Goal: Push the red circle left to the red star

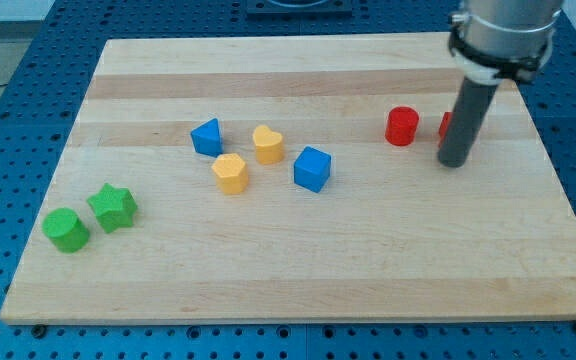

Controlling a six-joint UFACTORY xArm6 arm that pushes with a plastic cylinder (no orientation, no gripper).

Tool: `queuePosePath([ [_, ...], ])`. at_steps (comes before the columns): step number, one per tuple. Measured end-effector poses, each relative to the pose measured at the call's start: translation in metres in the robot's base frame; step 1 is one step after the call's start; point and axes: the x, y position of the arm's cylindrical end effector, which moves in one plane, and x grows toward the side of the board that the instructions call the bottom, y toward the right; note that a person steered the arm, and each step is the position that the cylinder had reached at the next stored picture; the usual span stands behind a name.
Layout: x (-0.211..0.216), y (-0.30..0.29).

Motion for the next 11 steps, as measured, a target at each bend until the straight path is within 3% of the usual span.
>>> queuePosePath([
  [1, -0.021, 0.023],
  [2, -0.072, -0.010],
  [4, -0.138, -0.013],
  [5, -0.085, 0.028],
  [6, -0.004, 0.032],
  [7, 0.007, -0.022],
  [9, -0.083, -0.071],
  [10, -0.046, -0.081],
  [11, -0.070, -0.125],
])
